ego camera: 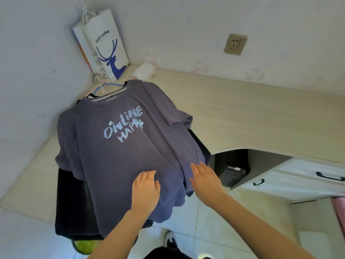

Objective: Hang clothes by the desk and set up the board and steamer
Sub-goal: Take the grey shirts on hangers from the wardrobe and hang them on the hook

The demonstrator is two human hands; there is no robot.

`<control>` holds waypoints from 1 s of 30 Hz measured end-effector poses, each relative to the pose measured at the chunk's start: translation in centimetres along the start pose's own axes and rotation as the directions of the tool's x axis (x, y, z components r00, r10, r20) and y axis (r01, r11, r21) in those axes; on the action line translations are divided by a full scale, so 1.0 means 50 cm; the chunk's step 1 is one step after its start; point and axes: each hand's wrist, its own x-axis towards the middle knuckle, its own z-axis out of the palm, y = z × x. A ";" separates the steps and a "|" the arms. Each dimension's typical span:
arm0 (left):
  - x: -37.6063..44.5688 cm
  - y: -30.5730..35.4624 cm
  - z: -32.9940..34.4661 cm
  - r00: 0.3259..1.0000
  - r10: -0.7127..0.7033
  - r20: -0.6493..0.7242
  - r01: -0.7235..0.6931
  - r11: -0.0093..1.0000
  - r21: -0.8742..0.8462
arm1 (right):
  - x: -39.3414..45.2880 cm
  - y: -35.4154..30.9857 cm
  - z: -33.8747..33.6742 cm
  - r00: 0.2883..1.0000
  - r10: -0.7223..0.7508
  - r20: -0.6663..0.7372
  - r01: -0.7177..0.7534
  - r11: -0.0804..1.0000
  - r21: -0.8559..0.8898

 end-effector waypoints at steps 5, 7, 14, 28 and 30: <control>-0.034 0.127 0.018 0.955 0.293 -0.038 -0.293 0.956 0.008 | -0.131 0.050 -0.013 0.990 0.116 -0.084 -0.111 0.992 0.061; -0.060 0.181 0.032 0.915 0.401 -0.029 -0.401 0.916 0.026 | -0.194 0.070 -0.011 0.974 0.213 -0.077 -0.205 0.974 0.096; -0.222 0.365 0.098 0.753 0.655 0.061 -0.657 0.753 0.030 | -0.460 0.153 0.022 0.899 0.415 -0.141 -0.395 0.907 0.147; -0.626 0.604 0.297 0.341 0.876 0.341 -0.908 0.401 -0.122 | -0.981 0.212 0.189 0.509 0.838 -0.195 -0.795 0.545 0.267; -0.671 0.633 0.324 0.295 0.888 0.353 -0.923 0.360 -0.136 | -1.038 0.219 0.211 0.452 0.875 -0.173 -0.829 0.483 0.283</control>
